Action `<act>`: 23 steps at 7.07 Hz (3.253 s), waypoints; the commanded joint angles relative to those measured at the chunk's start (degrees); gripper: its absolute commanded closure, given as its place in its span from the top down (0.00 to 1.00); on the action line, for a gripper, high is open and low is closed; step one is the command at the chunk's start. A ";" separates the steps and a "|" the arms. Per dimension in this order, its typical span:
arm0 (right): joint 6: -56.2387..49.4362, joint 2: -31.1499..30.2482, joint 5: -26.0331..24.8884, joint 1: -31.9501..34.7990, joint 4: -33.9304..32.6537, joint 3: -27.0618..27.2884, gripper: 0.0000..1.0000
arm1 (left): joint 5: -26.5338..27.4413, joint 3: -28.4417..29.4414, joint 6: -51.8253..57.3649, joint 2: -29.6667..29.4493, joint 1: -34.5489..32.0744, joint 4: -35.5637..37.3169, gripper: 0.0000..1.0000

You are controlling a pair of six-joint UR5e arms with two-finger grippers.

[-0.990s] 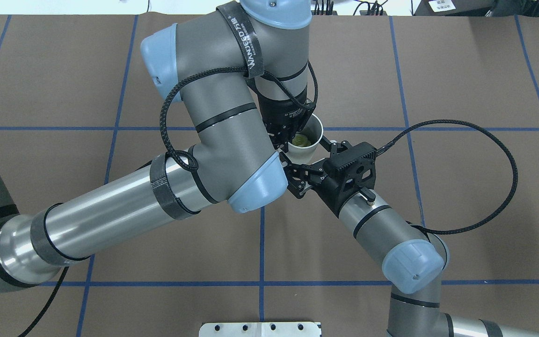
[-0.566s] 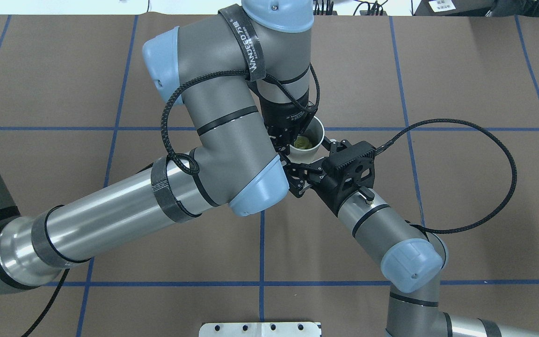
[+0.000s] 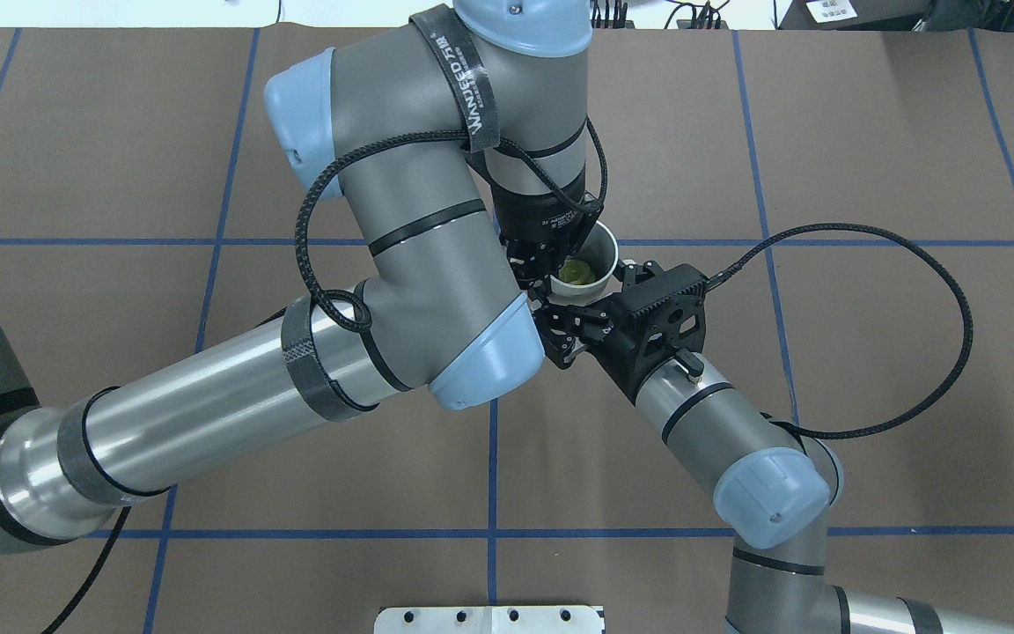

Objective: Left arm hands cup to right arm to dump lemon

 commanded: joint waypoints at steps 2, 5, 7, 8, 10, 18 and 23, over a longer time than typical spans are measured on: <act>0.07 0.02 -0.10 0.25 0.21 -0.12 0.99 | -0.85 -0.33 0.00 -0.08 0.02 -0.08 0.00; 0.07 -0.24 -1.06 -0.19 0.48 -0.82 0.40 | -1.81 -0.77 0.00 -0.16 0.02 -0.08 0.00; -0.02 -0.25 -3.17 -1.07 0.13 -0.82 0.25 | -1.29 -2.43 -0.43 -0.16 -0.16 0.26 1.00; -0.10 -0.42 -3.18 -0.98 0.12 -0.82 0.24 | -1.37 -5.31 -0.44 -0.08 -1.55 0.35 1.00; -0.02 -2.34 -3.18 -0.63 0.73 -0.65 0.22 | -1.46 -12.16 -0.44 0.10 -5.85 2.54 1.00; 17.11 -45.42 -3.80 2.53 56.00 -11.54 0.00 | 0.91 -13.60 -0.44 1.59 -5.96 2.55 1.00; 32.89 -48.22 6.65 9.46 80.51 -32.96 0.00 | 1.09 -13.87 -2.10 1.68 -5.26 2.55 1.00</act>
